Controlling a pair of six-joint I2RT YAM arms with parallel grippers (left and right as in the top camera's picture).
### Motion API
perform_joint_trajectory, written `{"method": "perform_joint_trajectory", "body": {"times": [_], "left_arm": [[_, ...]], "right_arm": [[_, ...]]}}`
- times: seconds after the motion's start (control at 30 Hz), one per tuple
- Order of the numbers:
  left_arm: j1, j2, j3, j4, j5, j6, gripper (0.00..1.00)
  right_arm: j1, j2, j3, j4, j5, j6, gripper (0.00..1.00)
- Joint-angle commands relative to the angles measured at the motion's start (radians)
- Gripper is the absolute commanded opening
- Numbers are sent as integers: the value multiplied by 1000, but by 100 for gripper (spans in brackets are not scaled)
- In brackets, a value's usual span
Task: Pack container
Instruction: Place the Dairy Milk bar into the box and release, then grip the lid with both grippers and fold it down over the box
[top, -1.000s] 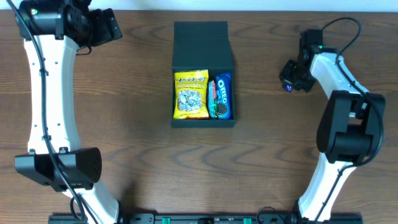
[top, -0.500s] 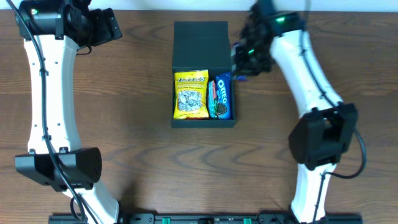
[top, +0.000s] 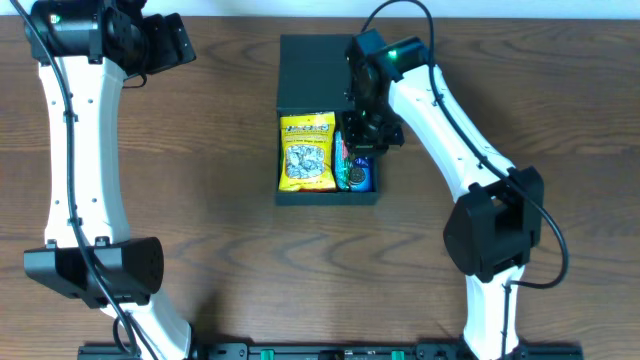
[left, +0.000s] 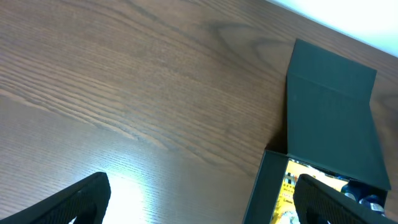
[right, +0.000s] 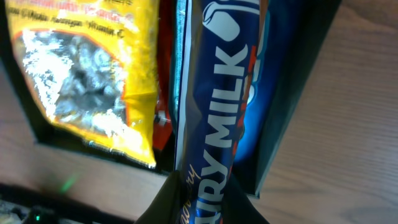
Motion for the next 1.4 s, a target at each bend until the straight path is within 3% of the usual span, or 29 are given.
{"method": "perform_joint_trajectory", "body": {"times": [0.0,0.03,0.07,0.17,0.37,0.43,0.53,0.57,0.67,0.7,0.73,0.8,0.87,0.97,1.03,1.2,1.37], "left_arm": [[3,-5,21,-2,-18,4,95],[3,-5,21,-2,-18,4,95],[3,-5,21,-3,-18,4,95],[3,-5,21,-2,-18,4,95],[1,-2,-3,85,-18,-14,95],[-4,-2,-47,149,-17,-16,100],[-18,-2,-168,280,22,-16,59],[-23,-1,-206,316,49,-16,55],[-47,-1,-326,425,143,-15,35],[-57,-1,-361,459,158,-15,25],[-65,-1,-391,486,163,-15,22],[-82,-1,-438,526,173,-16,17],[-101,0,-480,565,213,-16,8],[-133,10,-531,632,223,-79,6],[-149,40,-532,669,227,-114,6],[-160,138,-509,791,267,-190,6],[-141,284,-382,798,369,-259,5]], "right_arm": [[17,-19,-40,44,16,45,19],[17,-19,-58,61,16,45,51],[17,-19,-69,66,16,45,64],[14,-19,-75,69,35,45,66],[-13,-55,10,106,88,45,47],[-31,-77,15,152,166,44,43],[-70,-86,15,220,204,-8,44],[-78,-86,15,229,204,-8,45],[-100,-86,15,265,204,-8,63],[-101,-86,15,277,198,-8,64],[-102,-86,15,285,195,-8,66],[-101,-86,15,295,195,-8,53],[-100,-85,10,322,203,-8,29],[-107,-68,6,391,280,-8,1],[-131,-46,6,438,266,-8,1],[-261,30,7,610,-8,23,1],[-377,130,8,700,-248,106,1]]}}
